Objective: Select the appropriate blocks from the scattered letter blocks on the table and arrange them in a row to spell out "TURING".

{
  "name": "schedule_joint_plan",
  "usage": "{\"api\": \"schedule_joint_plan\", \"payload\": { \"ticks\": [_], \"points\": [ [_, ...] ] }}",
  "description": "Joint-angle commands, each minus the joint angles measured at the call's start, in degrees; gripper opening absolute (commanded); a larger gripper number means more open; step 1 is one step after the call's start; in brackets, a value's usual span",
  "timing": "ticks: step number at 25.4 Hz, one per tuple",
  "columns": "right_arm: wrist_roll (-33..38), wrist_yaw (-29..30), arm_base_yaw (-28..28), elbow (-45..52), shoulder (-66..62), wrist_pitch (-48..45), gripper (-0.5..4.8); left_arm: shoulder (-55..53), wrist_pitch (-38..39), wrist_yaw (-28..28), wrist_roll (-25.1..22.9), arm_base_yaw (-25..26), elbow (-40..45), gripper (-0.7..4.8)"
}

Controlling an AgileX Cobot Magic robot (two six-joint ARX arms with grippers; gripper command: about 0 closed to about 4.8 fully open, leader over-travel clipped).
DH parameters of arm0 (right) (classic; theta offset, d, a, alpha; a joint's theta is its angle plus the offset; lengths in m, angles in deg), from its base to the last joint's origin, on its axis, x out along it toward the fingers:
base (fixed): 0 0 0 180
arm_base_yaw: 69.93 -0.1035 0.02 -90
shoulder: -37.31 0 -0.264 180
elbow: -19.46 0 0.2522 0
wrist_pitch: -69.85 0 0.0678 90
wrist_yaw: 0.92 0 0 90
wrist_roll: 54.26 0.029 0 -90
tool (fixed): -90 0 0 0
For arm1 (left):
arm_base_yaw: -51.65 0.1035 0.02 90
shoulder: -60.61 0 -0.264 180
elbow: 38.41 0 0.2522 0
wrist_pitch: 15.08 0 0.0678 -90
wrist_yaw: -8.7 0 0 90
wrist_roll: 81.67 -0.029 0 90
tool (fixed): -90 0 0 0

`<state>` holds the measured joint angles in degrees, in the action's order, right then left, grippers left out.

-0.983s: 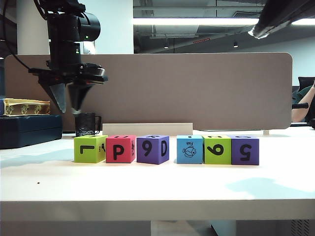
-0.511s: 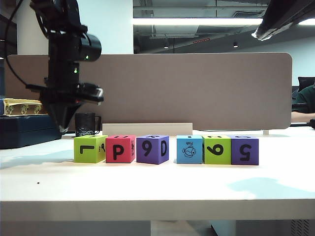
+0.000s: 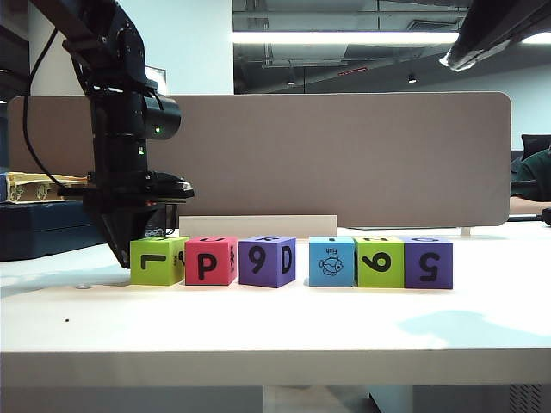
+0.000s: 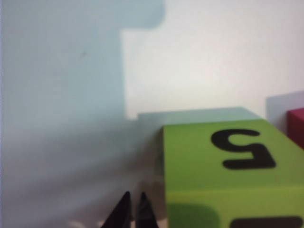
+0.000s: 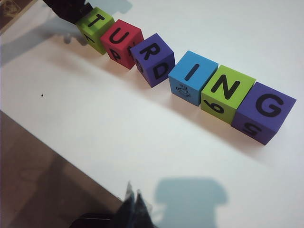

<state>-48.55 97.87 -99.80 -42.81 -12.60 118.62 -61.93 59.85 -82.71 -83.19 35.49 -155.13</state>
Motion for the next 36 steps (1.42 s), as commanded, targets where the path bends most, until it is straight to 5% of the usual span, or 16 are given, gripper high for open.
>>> {"api": "schedule_joint_plan", "payload": {
  "ticks": [1,23,36],
  "points": [
    [0.1,0.1,0.0,-0.3,0.1,-0.4,-0.01,-0.4,0.0,2.4,0.0,0.0,-0.2,0.16],
    [0.1,0.0,0.0,-0.3,0.1,-0.5,-0.01,-0.6,0.0,19.2,0.0,-1.0,-0.2,0.16],
    [0.1,0.1,0.0,-0.3,0.1,-0.5,-0.01,-0.6,-0.1,18.2,1.2,-1.0,-0.2,0.16]
  ]
}}
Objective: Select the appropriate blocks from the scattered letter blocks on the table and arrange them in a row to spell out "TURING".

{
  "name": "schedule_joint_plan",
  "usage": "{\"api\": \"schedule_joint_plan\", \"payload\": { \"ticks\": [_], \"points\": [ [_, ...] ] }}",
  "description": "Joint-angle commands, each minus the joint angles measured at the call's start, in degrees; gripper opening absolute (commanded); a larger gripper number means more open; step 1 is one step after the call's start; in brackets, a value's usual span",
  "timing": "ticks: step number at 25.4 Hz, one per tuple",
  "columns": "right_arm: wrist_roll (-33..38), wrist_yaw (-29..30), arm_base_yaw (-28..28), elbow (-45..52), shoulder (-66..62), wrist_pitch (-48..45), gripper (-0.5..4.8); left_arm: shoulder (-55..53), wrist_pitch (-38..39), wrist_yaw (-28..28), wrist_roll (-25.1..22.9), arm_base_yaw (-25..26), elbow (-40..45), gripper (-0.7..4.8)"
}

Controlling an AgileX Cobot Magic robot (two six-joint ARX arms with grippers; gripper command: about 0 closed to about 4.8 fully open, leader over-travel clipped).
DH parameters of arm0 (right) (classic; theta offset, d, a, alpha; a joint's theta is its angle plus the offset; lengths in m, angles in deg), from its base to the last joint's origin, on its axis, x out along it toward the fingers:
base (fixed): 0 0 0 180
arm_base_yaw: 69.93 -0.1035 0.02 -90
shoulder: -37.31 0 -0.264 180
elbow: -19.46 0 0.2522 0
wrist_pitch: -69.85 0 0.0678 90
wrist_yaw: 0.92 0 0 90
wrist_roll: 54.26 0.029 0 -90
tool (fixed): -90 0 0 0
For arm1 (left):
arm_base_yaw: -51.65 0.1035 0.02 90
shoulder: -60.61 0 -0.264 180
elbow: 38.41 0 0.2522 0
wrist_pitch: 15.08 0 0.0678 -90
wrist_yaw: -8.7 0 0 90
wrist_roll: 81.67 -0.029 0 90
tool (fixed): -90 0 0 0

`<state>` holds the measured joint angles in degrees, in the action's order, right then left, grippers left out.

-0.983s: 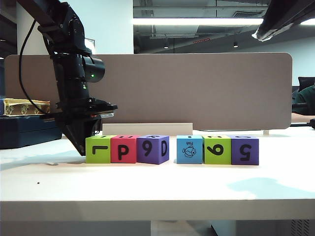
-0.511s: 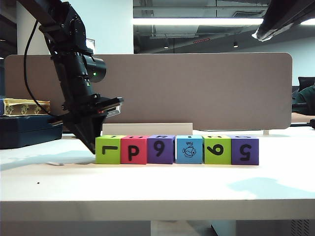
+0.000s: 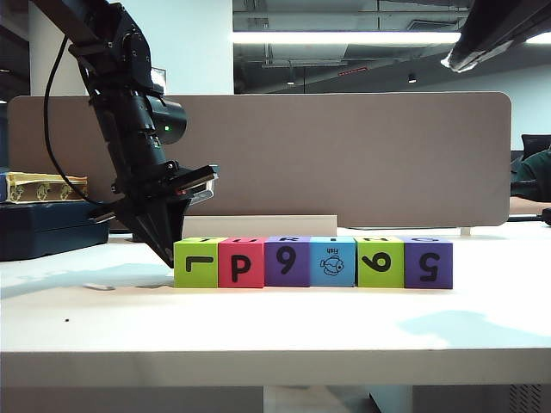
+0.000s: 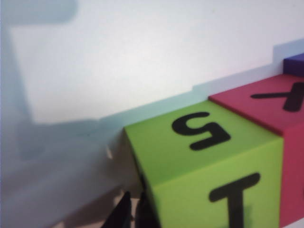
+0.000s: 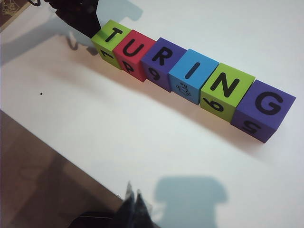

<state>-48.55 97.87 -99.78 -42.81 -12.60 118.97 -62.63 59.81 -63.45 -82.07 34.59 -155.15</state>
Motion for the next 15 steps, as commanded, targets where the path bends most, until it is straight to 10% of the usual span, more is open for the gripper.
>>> {"api": "schedule_joint_plan", "payload": {
  "ticks": [1,6,15],
  "points": [
    [0.1,0.1,0.0,-0.3,0.1,-0.9,-0.01,0.3,0.0,-2.8,0.3,0.0,-0.1,0.16],
    [0.1,0.0,0.0,-0.3,0.1,-0.9,-0.01,1.2,4.2,-13.2,-1.0,0.0,-3.1,0.16],
    [0.1,0.1,0.8,-0.3,0.1,-0.9,-0.01,1.5,11.2,-5.0,-1.1,-0.5,-14.4,0.16]
  ]
}}
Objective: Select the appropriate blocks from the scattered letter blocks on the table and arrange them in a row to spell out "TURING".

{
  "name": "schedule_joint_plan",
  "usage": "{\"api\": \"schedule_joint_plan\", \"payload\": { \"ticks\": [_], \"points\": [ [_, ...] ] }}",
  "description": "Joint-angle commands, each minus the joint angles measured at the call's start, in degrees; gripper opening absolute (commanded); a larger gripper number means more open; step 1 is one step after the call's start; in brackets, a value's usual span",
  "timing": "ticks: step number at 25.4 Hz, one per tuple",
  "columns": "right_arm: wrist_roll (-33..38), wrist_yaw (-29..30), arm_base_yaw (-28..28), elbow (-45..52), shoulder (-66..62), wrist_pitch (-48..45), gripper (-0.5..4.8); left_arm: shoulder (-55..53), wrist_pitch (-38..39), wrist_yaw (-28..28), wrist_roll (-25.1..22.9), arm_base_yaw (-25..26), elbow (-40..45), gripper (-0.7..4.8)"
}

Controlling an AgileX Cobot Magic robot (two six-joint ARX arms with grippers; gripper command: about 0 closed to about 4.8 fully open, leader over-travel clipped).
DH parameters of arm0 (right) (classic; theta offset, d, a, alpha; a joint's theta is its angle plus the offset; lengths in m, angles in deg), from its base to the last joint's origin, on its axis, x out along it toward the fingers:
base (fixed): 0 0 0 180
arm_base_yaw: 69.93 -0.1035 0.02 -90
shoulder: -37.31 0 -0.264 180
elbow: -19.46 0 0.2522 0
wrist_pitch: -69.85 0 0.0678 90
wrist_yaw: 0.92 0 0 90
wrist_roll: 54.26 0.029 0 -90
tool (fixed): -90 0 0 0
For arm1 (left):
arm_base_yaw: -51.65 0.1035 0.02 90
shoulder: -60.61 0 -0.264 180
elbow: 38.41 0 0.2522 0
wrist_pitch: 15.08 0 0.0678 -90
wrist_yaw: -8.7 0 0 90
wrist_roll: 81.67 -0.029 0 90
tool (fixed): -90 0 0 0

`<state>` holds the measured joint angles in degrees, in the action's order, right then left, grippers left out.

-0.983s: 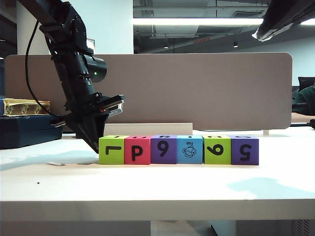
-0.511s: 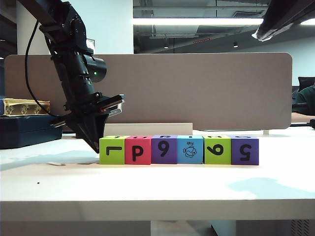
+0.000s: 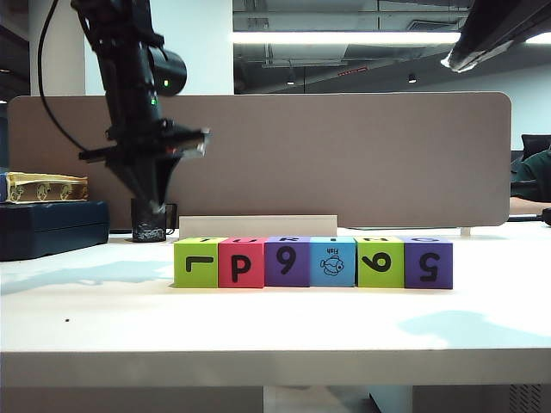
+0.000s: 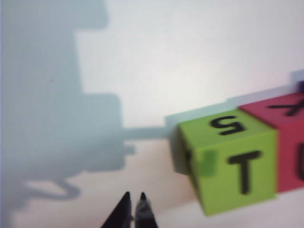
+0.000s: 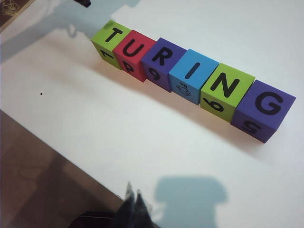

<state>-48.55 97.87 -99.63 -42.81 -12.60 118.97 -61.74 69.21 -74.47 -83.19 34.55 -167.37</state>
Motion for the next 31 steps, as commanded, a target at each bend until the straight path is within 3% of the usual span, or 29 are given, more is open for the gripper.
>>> {"api": "schedule_joint_plan", "payload": {
  "ticks": [1,6,8,13,31],
  "points": [
    [0.1,0.1,1.3,-0.3,0.1,-0.9,-0.01,0.9,2.1,9.0,0.0,-1.0,-3.5,0.16],
    [0.1,0.1,4.2,-0.3,0.1,-0.9,-0.01,2.9,1.0,9.9,-3.1,-6.9,-4.1,0.16],
    [0.0,0.1,5.5,-0.3,0.2,-0.9,-0.01,3.5,0.7,9.1,-5.7,-10.0,-4.0,-0.08],
    [0.1,0.3,8.0,-0.3,0.2,-0.7,-0.01,6.5,-2.1,6.2,-8.1,-15.2,-4.0,-0.06],
    [0.0,0.3,8.7,-0.3,0.2,-0.7,-0.01,21.2,0.3,5.8,-8.1,-16.1,-3.9,-0.06]
  ]
}}
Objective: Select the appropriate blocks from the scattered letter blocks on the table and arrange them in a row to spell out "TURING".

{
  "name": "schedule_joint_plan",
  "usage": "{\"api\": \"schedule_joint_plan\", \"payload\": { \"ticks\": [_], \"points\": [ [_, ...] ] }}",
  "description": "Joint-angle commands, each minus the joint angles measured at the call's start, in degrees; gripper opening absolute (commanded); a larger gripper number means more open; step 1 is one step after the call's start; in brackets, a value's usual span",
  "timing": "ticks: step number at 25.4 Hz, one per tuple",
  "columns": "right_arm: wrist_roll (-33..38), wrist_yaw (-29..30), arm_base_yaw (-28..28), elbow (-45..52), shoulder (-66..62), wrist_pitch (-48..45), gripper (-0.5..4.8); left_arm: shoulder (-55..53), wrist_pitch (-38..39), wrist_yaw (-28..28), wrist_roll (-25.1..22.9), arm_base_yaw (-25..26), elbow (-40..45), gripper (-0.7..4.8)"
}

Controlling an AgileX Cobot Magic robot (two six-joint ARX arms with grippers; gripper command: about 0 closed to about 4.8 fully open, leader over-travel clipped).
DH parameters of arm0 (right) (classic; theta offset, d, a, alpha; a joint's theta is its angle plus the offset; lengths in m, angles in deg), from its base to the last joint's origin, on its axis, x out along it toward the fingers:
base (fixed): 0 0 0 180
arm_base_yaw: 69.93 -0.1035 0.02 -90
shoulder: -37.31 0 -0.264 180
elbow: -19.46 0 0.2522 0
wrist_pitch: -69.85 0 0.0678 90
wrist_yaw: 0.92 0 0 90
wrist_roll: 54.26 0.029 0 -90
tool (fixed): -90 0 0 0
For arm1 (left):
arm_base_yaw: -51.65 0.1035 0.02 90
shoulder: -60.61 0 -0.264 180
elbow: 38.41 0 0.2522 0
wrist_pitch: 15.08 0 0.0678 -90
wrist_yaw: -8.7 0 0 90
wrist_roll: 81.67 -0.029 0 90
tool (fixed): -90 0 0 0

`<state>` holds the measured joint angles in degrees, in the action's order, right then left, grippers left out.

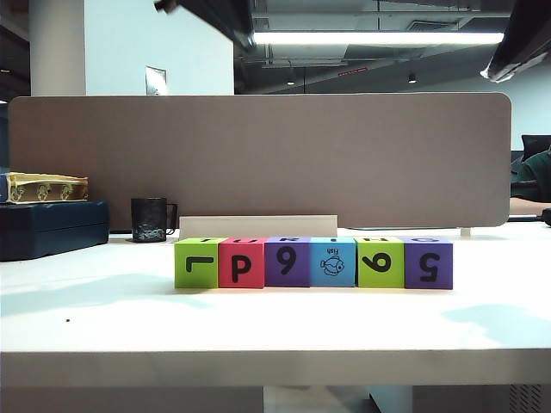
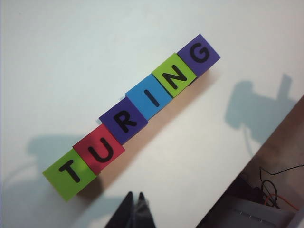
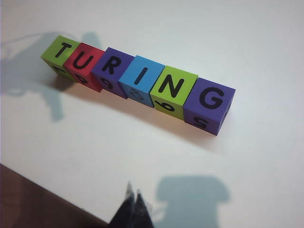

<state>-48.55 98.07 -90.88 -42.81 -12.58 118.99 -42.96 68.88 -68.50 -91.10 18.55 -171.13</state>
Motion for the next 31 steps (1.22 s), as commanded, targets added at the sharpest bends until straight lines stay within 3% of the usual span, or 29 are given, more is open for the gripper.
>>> {"api": "schedule_joint_plan", "payload": {
  "ticks": [1,5,15,20,25,31],
  "points": [
    [0.0,0.1,0.0,-0.3,0.2,-0.9,-0.01,4.0,1.1,-0.2,-0.2,-0.1,-0.2,-0.06],
    [0.1,0.1,0.0,-0.3,0.2,-0.9,-0.01,8.5,2.2,-1.2,-0.2,0.0,-0.2,-0.06],
    [0.1,0.1,0.0,-0.3,0.2,-1.0,-0.01,22.4,2.8,-21.1,0.6,0.3,2.2,-0.06],
    [0.1,0.1,-0.1,-0.3,0.2,-1.0,-0.01,33.5,-2.6,-25.7,1.6,0.3,12.2,-0.06],
    [0.0,0.1,-0.1,-0.3,0.2,-1.2,-0.01,44.9,-12.3,-26.3,3.3,0.3,29.4,-0.06],
    [0.0,0.1,-0.1,-0.3,0.2,-1.2,-0.01,53.9,-19.3,-31.7,4.1,0.3,45.4,-0.06]
  ]
}}
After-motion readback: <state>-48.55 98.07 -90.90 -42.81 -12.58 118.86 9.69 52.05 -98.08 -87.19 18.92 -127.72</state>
